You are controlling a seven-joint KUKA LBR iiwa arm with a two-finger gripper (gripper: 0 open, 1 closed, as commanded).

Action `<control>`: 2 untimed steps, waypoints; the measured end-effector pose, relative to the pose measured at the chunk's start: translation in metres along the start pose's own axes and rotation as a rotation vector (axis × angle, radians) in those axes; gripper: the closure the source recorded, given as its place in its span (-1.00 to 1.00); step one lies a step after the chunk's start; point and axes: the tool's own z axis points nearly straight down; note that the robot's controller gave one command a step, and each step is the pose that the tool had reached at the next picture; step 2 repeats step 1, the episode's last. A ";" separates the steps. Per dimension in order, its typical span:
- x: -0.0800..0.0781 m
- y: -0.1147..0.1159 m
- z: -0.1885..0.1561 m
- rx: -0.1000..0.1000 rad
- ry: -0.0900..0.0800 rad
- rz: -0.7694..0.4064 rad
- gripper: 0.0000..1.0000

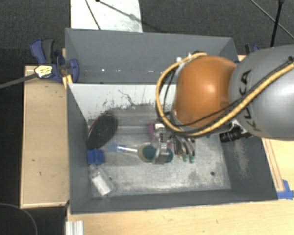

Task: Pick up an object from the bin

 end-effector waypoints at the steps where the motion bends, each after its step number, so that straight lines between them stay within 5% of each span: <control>1: -0.023 -0.028 -0.015 0.002 0.003 -0.393 1.00; 2: -0.023 -0.028 -0.015 0.002 0.003 -0.393 1.00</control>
Offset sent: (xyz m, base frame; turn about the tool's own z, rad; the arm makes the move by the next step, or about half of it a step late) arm 0.0184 -0.0290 0.0140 -0.3951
